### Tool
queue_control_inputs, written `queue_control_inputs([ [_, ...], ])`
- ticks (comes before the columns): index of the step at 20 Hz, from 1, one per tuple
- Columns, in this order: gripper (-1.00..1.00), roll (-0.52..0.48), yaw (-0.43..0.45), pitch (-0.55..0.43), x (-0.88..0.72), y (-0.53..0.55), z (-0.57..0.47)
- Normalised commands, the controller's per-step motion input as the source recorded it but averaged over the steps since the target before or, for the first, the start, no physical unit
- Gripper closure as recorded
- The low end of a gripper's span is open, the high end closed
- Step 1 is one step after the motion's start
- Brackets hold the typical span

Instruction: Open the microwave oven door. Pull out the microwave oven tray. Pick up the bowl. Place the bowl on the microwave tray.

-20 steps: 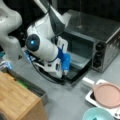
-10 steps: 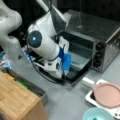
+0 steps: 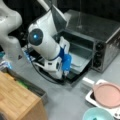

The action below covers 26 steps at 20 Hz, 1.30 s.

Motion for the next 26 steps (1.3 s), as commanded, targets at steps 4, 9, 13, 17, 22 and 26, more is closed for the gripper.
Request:
queue_control_inputs([
  [4,-1.00,-0.235,0.051,0.048,0.12,0.02,0.16],
  [9,-1.00,-0.274,0.031,0.066,0.05,0.06,0.26],
  [13,-1.00,-0.271,0.001,0.060,0.00,0.16,0.23],
  [17,-1.00,-0.242,-0.007,0.043,-0.01,0.18,0.14],
  [22,-1.00,-0.229,0.015,0.016,0.00,0.09,0.07],
  [26,-1.00,-0.245,0.012,0.034,0.01,-0.03,0.11],
])
